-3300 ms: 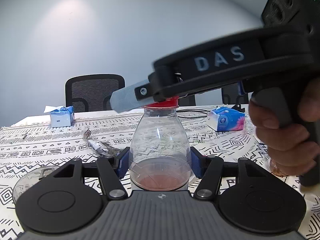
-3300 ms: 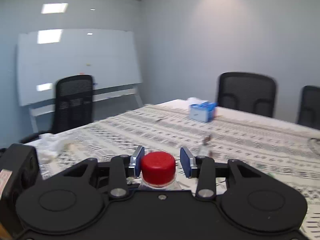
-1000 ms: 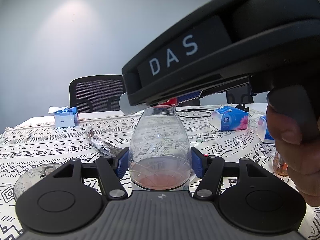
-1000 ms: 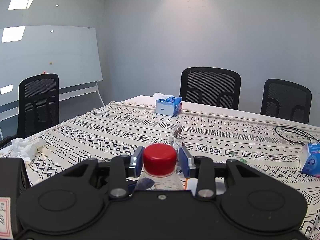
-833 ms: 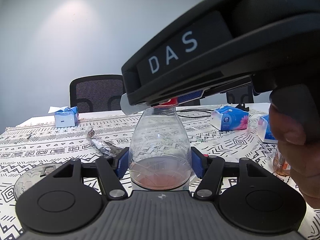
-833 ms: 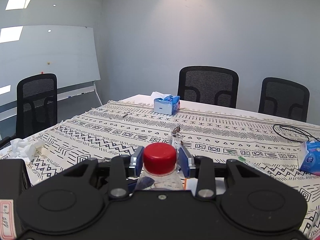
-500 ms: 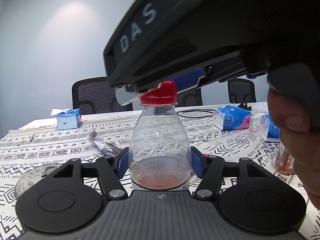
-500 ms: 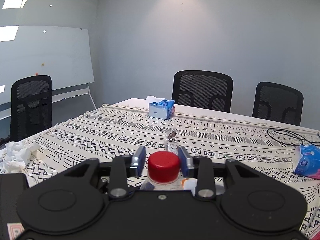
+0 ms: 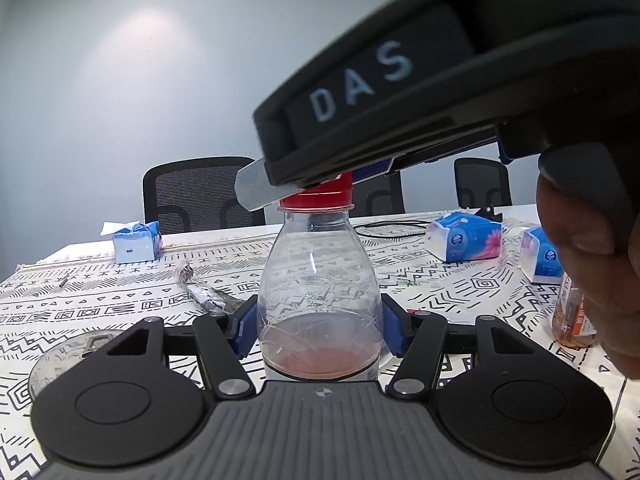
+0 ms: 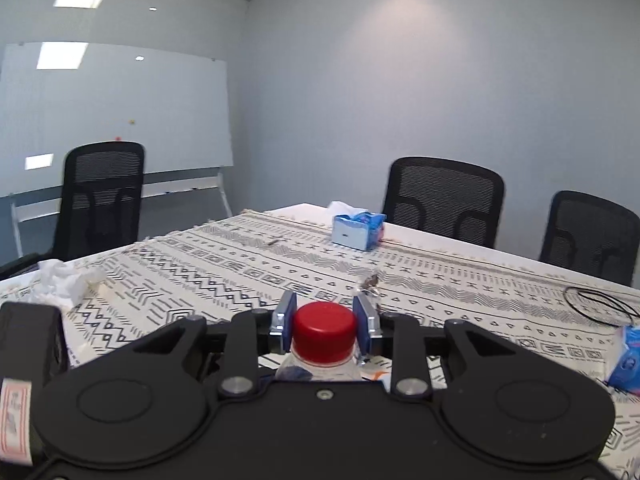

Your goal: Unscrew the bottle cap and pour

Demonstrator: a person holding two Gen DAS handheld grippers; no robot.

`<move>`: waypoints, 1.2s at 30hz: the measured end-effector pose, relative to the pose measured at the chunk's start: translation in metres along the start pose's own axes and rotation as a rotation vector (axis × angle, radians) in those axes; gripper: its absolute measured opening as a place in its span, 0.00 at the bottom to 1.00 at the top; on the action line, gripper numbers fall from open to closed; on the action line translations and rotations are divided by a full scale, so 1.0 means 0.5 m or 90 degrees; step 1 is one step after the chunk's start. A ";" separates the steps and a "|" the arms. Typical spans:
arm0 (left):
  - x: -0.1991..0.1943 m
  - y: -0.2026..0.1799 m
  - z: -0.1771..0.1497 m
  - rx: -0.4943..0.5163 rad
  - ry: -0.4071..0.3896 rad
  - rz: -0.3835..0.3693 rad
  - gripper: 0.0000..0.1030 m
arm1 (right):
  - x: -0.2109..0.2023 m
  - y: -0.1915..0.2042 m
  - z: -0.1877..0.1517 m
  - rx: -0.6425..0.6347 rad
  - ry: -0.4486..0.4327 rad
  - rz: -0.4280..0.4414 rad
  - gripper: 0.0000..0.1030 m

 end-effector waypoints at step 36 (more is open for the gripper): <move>0.023 0.011 -0.009 -0.002 -0.002 -0.010 0.55 | 0.028 -0.026 -0.013 0.028 -0.038 0.095 0.32</move>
Point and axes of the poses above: each gripper's, at about its wrist camera, not at the fingertips, and x roughly the way its jaws point, y to its left, z to its top, the point moved 8 cm from there along x, roughly the way its jaws point, and after that the axes turned 9 degrees about -y, right-handed, at the moved point
